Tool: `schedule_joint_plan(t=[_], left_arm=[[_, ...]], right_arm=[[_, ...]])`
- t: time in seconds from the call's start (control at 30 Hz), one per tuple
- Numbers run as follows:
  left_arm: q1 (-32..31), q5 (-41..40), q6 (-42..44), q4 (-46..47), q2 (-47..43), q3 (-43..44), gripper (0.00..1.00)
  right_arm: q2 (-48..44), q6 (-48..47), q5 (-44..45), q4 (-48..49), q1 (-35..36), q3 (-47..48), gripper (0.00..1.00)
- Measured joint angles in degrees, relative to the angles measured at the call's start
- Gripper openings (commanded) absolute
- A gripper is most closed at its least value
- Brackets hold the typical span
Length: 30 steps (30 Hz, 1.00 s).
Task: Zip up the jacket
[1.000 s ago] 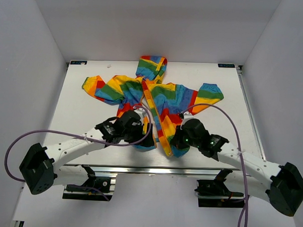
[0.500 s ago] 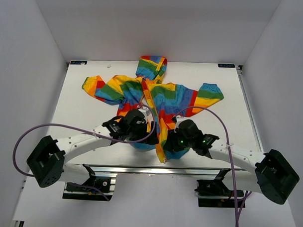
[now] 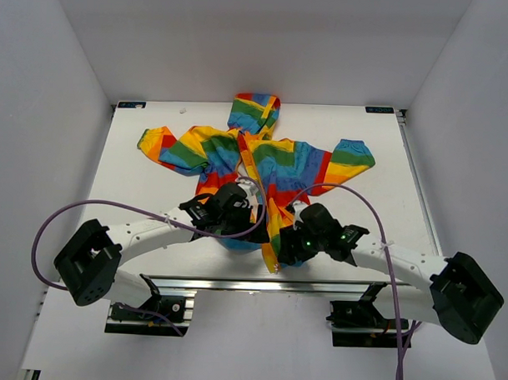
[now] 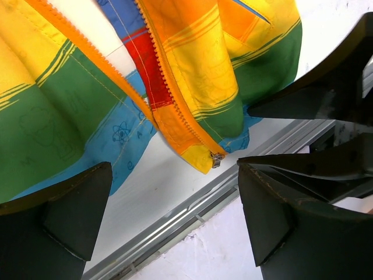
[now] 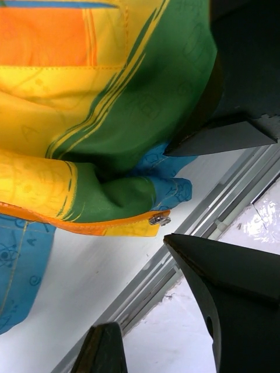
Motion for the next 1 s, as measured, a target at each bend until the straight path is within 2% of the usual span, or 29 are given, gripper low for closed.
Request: schedule_joint_plan(t=[0.13,0.4,0.7,1.0], left_arm=[[0.00,0.37,0.09,0.04,0.00,0.00,0.98],[0.00,0.39,0.26,0.02,0.00,0.00,0.98],[0.00,0.39,0.48,-0.17,0.00,0.00,0.97],[0.00,0.37,0.59,-0.17,0.00,0.00,0.97]], right_arm=[[2.03,-1.07,-1.25,0.22,0.02,0.00,0.60],[4.39,-2.34,-3.67,2.03,0.70,0.00,0.49],[5.86,-2.73,-5.62,4.68,0.83,-0.57,0.44],[7.96,-2.73,-6.25,5.86,1.53,-0.76,0.43]])
